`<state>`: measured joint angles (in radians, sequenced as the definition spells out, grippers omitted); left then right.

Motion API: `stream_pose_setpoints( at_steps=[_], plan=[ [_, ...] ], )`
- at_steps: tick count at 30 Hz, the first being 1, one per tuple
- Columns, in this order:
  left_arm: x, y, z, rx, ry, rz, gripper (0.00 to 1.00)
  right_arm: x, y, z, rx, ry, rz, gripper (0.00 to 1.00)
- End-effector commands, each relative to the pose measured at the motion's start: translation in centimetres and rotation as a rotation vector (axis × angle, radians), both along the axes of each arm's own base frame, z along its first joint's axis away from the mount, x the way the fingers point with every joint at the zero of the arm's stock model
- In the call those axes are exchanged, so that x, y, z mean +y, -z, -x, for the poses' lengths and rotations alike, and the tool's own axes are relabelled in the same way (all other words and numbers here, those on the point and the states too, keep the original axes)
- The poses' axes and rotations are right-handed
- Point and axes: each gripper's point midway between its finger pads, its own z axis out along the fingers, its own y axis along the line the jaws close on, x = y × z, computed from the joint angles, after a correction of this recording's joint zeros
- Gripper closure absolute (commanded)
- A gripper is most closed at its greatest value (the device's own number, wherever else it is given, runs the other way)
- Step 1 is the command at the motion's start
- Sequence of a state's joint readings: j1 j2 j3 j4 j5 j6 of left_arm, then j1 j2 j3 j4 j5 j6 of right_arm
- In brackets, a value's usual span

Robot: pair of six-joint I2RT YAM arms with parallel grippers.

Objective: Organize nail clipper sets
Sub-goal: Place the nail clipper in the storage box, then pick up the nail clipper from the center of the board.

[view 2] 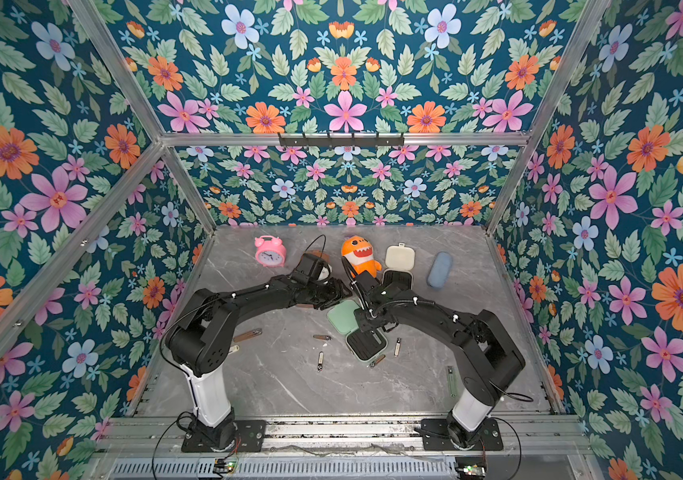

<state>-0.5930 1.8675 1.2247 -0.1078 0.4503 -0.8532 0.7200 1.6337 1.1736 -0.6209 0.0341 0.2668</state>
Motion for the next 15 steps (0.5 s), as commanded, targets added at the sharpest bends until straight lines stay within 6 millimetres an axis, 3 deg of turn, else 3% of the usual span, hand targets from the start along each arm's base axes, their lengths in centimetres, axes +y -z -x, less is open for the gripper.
stream_pose_setpoints(
  at_steps=[1, 7, 13, 14, 15],
  plan=[
    [1.7, -1.8, -0.7, -0.054, -0.018, -0.061, 0.39, 0.6, -1.6, 0.9, -0.015, -0.04, 0.023, 0.67],
    [9.2, -2.9, -0.4, -0.079, -0.148, -0.248, 0.39, 3.5, -3.1, 2.3, -0.04, -0.107, 0.021, 0.5],
    [18.9, -1.2, 3.4, -0.012, -0.386, -0.399, 0.41, 5.9, -3.8, 2.7, -0.055, -0.144, -0.031, 0.42],
    [20.4, -1.2, 4.1, -0.005, -0.44, -0.397, 0.42, 6.2, -2.5, 2.6, -0.033, -0.148, -0.017, 0.41],
    [21.6, -1.0, 4.8, 0.002, -0.487, -0.401, 0.43, 6.4, -2.4, 2.6, -0.033, -0.152, -0.025, 0.41]
  ],
)
